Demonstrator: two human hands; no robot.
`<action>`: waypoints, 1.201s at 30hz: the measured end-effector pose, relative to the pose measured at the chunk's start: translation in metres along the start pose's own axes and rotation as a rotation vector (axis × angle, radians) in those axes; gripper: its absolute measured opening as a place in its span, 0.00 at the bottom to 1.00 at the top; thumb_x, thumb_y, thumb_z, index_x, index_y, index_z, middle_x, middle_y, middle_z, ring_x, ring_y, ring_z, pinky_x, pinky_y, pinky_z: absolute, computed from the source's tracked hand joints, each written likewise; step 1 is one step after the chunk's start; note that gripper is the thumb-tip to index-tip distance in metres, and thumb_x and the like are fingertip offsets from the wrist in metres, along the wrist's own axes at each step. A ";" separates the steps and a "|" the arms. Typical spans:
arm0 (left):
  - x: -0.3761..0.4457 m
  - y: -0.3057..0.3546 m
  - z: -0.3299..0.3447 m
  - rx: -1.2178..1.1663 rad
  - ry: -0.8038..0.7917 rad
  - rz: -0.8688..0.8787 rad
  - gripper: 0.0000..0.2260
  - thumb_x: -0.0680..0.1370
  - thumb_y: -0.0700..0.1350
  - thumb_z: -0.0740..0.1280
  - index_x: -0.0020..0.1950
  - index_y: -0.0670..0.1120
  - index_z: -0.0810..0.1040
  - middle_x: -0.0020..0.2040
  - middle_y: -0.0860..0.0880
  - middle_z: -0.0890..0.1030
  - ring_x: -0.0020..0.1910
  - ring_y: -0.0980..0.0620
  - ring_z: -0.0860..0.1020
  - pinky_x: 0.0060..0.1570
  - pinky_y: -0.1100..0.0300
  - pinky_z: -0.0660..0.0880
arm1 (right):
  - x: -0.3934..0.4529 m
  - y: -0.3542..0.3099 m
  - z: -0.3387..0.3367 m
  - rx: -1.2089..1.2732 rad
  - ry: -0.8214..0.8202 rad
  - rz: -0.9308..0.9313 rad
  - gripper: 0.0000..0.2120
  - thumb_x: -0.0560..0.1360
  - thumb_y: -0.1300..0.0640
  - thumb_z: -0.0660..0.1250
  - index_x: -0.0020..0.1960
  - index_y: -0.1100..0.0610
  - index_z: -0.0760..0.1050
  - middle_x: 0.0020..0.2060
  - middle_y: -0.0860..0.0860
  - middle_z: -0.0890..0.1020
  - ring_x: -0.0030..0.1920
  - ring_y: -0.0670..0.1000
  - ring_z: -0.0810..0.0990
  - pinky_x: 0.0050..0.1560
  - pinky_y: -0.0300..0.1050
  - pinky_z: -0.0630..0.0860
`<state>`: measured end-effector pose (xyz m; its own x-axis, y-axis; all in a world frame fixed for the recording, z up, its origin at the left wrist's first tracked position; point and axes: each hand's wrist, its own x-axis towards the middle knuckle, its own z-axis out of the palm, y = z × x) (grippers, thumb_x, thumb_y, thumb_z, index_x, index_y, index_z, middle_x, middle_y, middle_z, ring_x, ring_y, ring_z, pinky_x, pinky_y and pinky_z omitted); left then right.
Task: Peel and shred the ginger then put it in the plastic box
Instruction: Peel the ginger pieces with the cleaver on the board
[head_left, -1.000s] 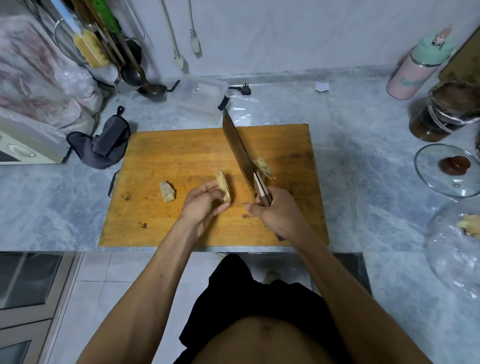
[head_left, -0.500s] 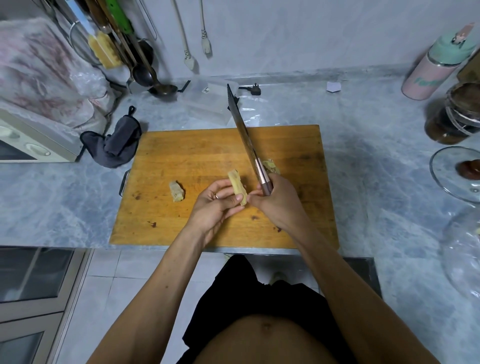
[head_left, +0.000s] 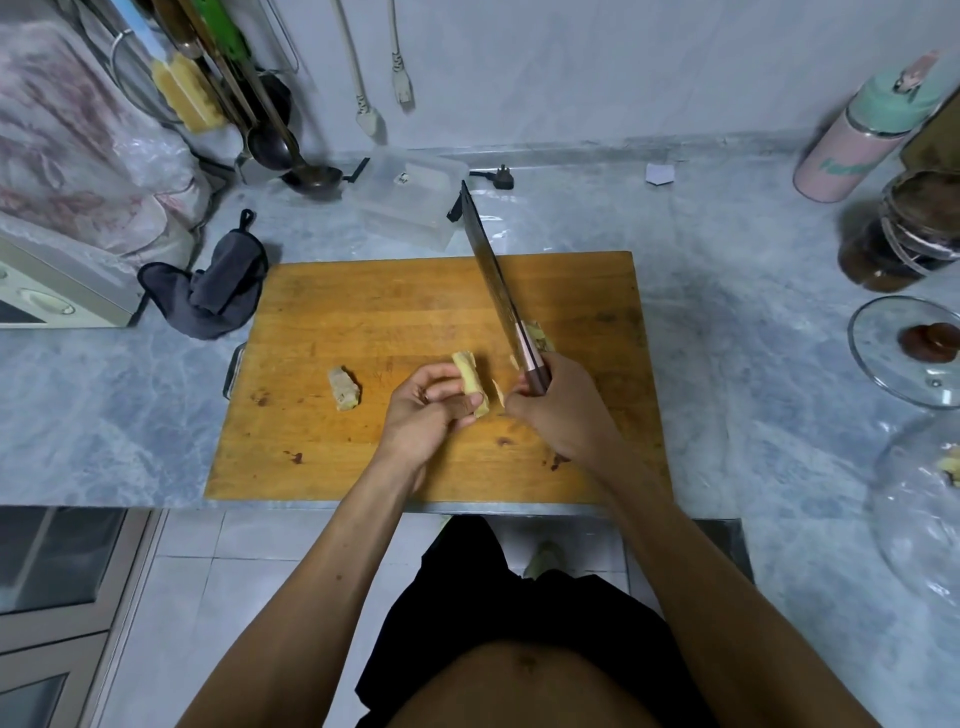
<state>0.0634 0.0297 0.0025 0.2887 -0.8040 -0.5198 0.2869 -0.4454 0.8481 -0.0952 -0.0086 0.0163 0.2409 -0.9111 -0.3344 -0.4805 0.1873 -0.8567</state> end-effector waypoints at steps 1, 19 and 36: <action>0.002 0.001 -0.002 -0.017 0.015 -0.004 0.15 0.72 0.29 0.72 0.53 0.45 0.79 0.43 0.47 0.85 0.41 0.53 0.84 0.43 0.60 0.82 | 0.002 0.000 -0.002 -0.009 0.007 -0.001 0.07 0.72 0.61 0.71 0.47 0.56 0.75 0.40 0.50 0.78 0.39 0.47 0.77 0.39 0.37 0.73; 0.020 0.005 -0.006 -0.150 0.042 -0.121 0.15 0.73 0.29 0.71 0.56 0.44 0.78 0.53 0.43 0.82 0.46 0.50 0.84 0.41 0.61 0.82 | 0.063 0.004 -0.032 -0.253 0.162 -0.013 0.09 0.76 0.58 0.70 0.54 0.59 0.74 0.44 0.49 0.77 0.45 0.48 0.76 0.34 0.34 0.66; 0.029 0.000 -0.008 -0.071 0.243 -0.045 0.14 0.74 0.31 0.71 0.51 0.47 0.74 0.49 0.43 0.82 0.43 0.48 0.83 0.43 0.60 0.82 | 0.039 0.020 -0.038 -0.215 0.006 -0.030 0.15 0.75 0.48 0.73 0.40 0.58 0.73 0.34 0.52 0.77 0.34 0.47 0.75 0.35 0.41 0.71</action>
<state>0.0786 0.0101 -0.0135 0.4830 -0.6617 -0.5734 0.3655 -0.4427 0.8188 -0.1279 -0.0541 0.0010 0.2528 -0.9175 -0.3070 -0.6420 0.0783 -0.7627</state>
